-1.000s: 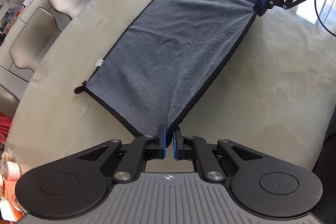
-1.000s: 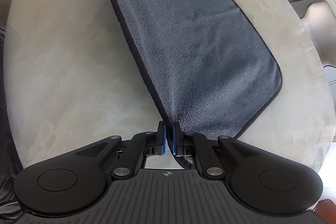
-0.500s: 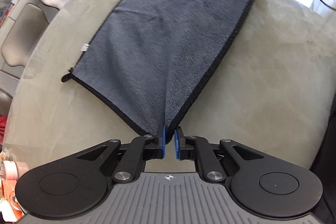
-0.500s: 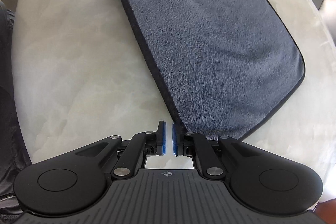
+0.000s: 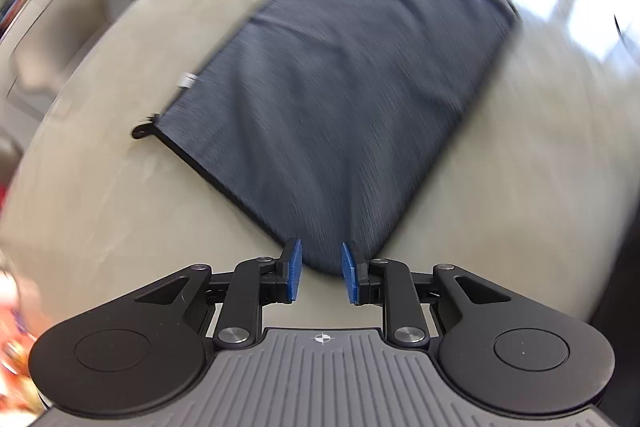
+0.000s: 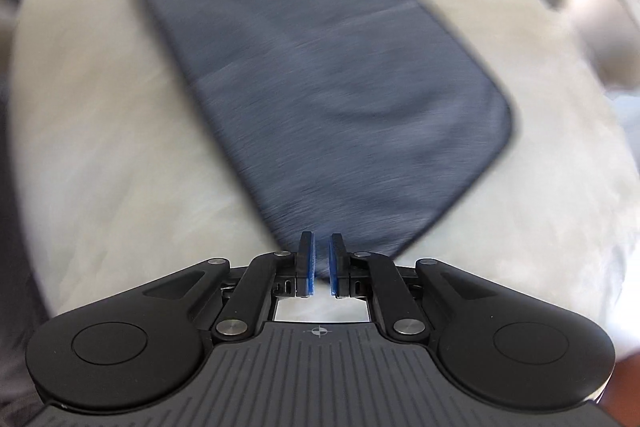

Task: Fold towel
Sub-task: 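Lower the spread towel flat onto the table with both grippers, then open both grippers and release the towel corners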

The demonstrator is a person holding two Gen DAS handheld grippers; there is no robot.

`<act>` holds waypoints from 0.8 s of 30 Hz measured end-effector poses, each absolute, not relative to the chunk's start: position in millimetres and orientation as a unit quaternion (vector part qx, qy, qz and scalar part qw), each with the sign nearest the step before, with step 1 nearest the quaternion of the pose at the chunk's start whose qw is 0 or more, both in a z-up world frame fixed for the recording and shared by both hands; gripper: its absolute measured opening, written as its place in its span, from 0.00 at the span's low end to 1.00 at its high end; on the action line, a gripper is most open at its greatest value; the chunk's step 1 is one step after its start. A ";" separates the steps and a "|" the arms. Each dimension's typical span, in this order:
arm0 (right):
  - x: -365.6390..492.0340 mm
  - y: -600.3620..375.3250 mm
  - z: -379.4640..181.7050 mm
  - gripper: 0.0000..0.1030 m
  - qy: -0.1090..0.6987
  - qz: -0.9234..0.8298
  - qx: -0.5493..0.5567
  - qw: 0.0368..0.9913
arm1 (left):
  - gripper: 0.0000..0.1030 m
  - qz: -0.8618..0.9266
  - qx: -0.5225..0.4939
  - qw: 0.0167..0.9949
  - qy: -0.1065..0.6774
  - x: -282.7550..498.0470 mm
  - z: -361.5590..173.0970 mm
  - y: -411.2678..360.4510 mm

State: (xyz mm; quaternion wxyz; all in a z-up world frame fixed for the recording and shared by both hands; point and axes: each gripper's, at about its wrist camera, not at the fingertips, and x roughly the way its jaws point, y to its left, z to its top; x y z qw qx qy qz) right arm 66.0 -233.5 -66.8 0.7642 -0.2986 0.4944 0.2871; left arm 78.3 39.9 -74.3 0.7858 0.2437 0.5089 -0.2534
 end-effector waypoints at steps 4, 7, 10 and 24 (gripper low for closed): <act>82.1 -240.7 -73.7 0.08 0.500 0.283 -0.230 0.785 | 0.24 -0.242 0.202 0.797 0.516 98.7 -87.4 35.0; 85.5 -238.9 -86.4 0.08 0.510 0.288 -0.225 0.779 | 0.24 -0.242 0.195 0.787 0.532 109.8 -99.6 30.1; 88.8 -241.3 -95.2 0.08 0.524 0.293 -0.217 0.770 | 0.24 -0.249 0.197 0.773 0.549 114.3 -110.1 27.2; 90.6 -261.1 -106.4 0.09 0.572 0.292 -0.198 0.741 | 0.30 -0.254 0.197 0.752 0.575 121.1 -119.3 36.7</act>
